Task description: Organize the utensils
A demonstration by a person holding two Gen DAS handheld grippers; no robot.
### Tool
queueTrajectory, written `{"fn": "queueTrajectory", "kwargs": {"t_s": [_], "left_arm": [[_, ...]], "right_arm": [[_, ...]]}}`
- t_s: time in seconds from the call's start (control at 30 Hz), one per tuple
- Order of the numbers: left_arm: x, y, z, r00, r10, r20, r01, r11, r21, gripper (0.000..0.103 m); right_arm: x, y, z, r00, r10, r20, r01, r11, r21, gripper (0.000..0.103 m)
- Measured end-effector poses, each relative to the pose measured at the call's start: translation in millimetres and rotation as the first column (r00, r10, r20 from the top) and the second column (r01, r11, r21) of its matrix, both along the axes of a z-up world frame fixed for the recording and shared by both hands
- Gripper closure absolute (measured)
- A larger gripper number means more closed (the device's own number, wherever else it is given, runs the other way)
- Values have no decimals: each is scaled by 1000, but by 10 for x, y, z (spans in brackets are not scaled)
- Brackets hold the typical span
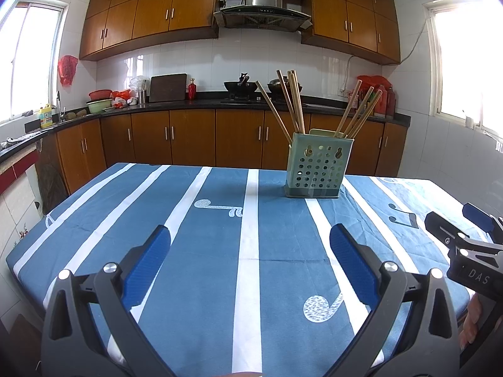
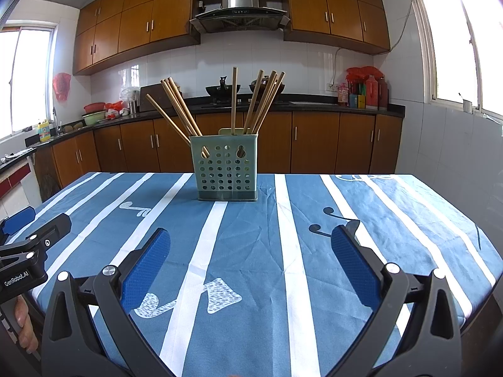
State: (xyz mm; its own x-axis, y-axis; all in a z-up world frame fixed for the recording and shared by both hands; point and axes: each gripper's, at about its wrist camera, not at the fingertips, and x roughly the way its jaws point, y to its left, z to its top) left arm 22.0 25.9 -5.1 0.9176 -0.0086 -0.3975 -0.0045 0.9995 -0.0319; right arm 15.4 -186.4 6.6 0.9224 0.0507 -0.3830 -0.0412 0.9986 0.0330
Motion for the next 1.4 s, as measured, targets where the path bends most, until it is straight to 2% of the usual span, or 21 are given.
{"fn": "queueTrajectory", "kwargs": {"t_s": [1.4], "left_arm": [[7,-4,-41,1000,-10,-3,10,1000,4,4]], "right_arm": [[3,-2,12,1000,-2,-3,2,1000,4,2]]}}
